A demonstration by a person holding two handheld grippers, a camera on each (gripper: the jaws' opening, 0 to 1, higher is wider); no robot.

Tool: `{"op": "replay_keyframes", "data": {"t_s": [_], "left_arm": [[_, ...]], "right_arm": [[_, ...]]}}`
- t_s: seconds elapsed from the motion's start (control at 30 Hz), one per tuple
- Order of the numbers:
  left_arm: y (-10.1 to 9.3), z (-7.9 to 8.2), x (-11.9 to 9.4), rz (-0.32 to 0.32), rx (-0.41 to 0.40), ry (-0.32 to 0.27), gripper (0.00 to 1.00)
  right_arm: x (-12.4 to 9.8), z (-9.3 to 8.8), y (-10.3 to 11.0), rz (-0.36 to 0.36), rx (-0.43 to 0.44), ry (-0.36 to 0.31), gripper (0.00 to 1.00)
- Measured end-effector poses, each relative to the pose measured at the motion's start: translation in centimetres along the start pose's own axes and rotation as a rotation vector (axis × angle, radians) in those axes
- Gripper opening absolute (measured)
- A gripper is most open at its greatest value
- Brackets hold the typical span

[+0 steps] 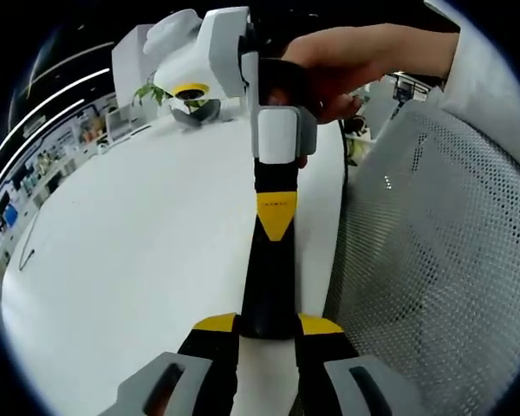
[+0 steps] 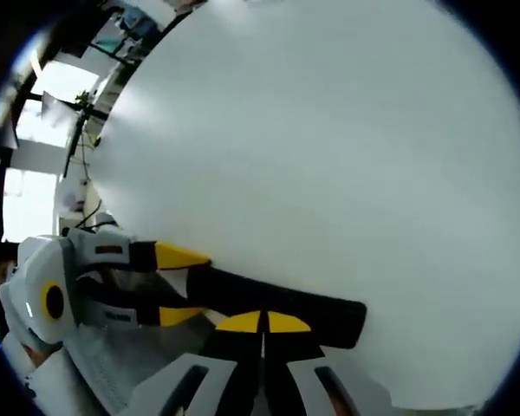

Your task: Press the specified remote control buttons in sequence, fully releasing each button before pressing the next.

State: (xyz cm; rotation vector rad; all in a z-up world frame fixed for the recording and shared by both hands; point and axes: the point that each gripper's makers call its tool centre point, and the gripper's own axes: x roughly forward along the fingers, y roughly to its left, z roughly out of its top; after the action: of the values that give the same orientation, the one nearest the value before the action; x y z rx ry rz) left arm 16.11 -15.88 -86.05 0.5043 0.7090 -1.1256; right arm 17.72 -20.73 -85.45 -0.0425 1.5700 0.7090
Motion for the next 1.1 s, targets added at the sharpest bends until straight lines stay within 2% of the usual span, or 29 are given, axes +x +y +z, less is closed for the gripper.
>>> {"op": "replay_keyframes", "data": {"t_s": [0.2,0.43,0.57,0.6,0.7,0.9,1.03,1.1], "left_arm": [[0.0,0.0,0.0,0.000,0.004,0.000,0.24],[0.1,0.0,0.0,-0.001,0.004,0.000,0.24],[0.1,0.0,0.0,-0.001,0.004,-0.001,0.24],[0.1,0.0,0.0,-0.001,0.004,-0.001,0.24],[0.1,0.1,0.0,-0.002,0.002,-0.001,0.24],[0.1,0.0,0.0,-0.003,0.001,-0.002,0.24],[0.0,0.0,0.0,-0.003,-0.002,-0.003,0.24],[0.0,0.0,0.0,-0.003,-0.001,-0.004,0.24]], "right_arm": [[0.0,0.0,-0.3,0.001,0.004,-0.017,0.00],[-0.1,0.1,-0.3,0.111,0.104,-0.029,0.00],[-0.2,0.0,-0.2,0.139,0.138,-0.045,0.00],[-0.3,0.1,-0.2,0.137,0.152,-0.051,0.00],[-0.4,-0.1,-0.2,0.108,0.114,-0.066,0.00],[-0.3,-0.5,0.5,0.098,0.075,-0.036,0.00],[0.3,-1.1,0.2,0.068,0.058,-0.009,0.00],[0.1,-1.0,0.2,0.066,0.055,-0.016,0.00]]}}
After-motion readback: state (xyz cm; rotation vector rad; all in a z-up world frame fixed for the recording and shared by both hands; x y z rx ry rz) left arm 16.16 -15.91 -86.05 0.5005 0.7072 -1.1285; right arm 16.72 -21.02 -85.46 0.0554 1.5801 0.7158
